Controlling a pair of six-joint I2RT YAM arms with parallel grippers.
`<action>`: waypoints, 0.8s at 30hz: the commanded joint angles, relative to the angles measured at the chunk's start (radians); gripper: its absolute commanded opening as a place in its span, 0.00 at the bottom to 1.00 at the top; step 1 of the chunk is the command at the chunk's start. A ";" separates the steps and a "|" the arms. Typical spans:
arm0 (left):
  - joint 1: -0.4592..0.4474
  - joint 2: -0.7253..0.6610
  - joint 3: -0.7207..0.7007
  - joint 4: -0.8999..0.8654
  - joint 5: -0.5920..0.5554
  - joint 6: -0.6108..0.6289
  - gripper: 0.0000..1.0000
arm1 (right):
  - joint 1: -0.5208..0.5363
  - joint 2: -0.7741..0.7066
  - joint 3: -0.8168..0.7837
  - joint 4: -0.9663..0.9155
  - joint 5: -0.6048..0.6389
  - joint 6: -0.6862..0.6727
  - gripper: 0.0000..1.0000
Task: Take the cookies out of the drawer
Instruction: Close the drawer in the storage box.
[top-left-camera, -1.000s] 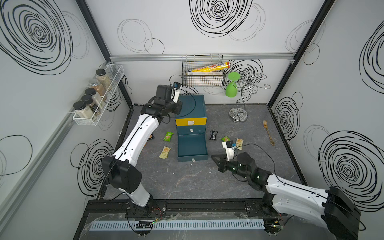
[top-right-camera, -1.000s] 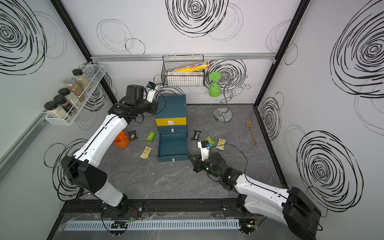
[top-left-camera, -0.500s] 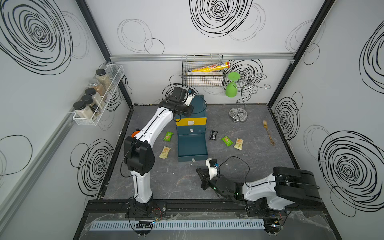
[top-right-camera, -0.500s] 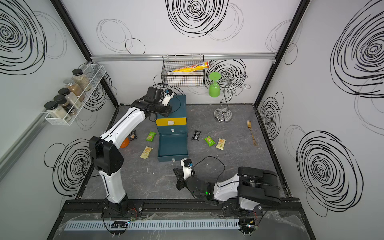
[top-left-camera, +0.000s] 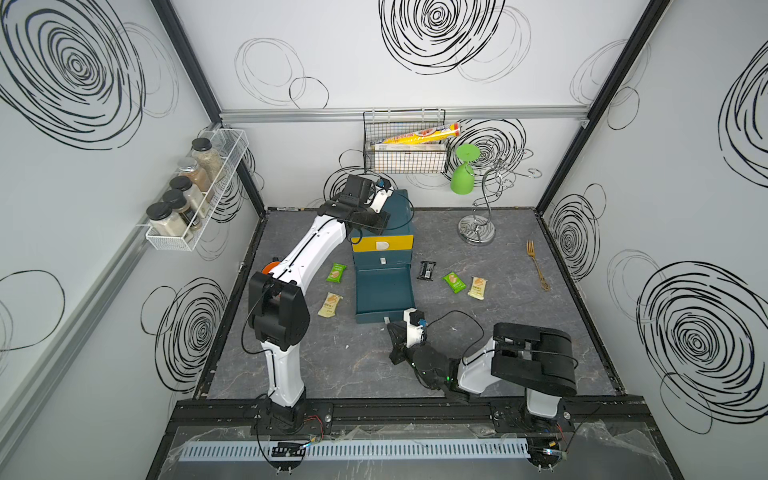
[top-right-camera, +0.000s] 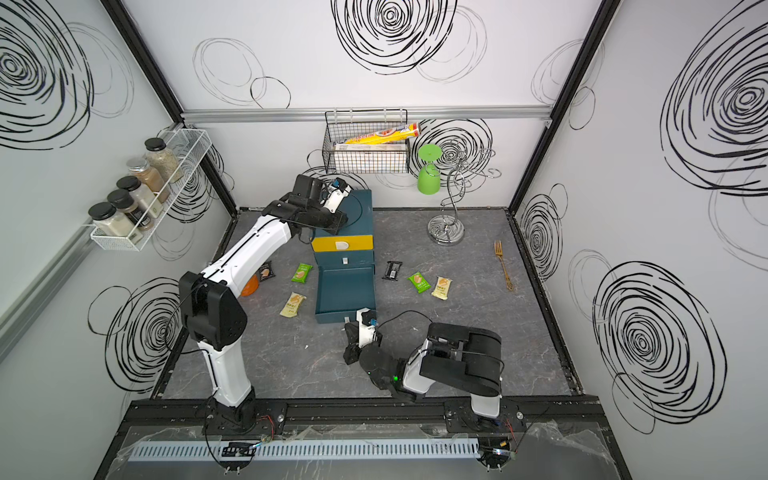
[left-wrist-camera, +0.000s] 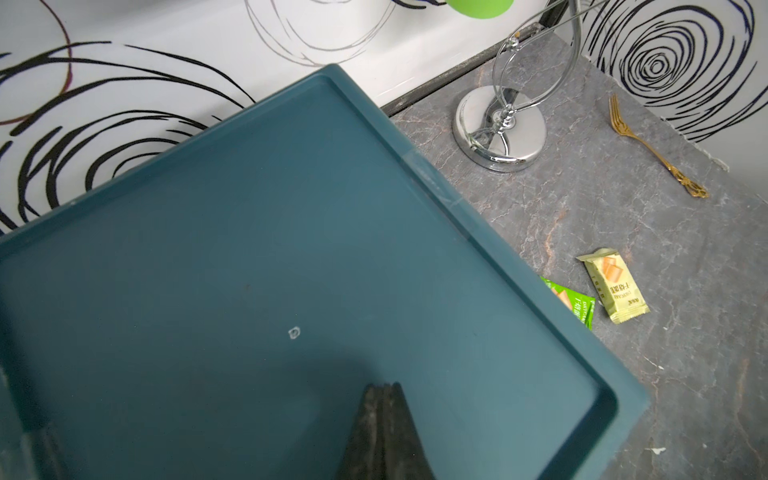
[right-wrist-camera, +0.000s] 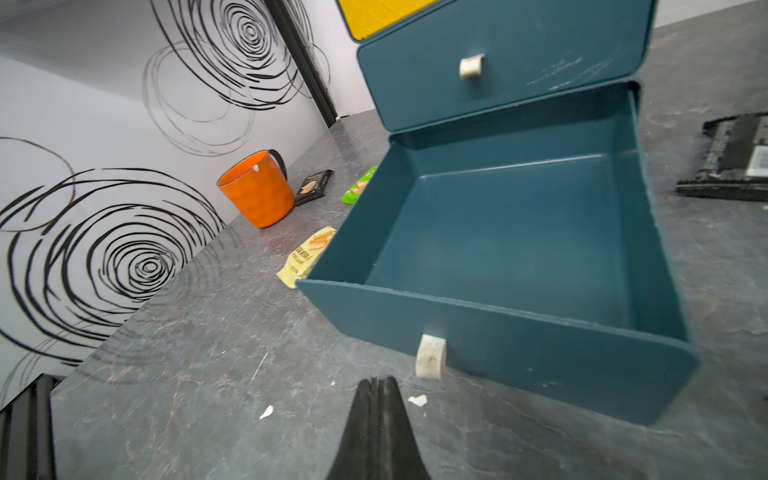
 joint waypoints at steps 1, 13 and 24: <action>0.006 0.023 -0.048 -0.058 0.014 0.012 0.00 | -0.027 0.046 0.020 0.035 -0.032 0.047 0.00; 0.008 0.033 -0.056 -0.071 0.044 0.018 0.00 | -0.097 0.153 0.078 0.044 -0.068 0.106 0.00; 0.022 0.041 -0.103 -0.073 0.102 0.017 0.00 | -0.222 0.251 0.194 0.046 -0.115 0.161 0.00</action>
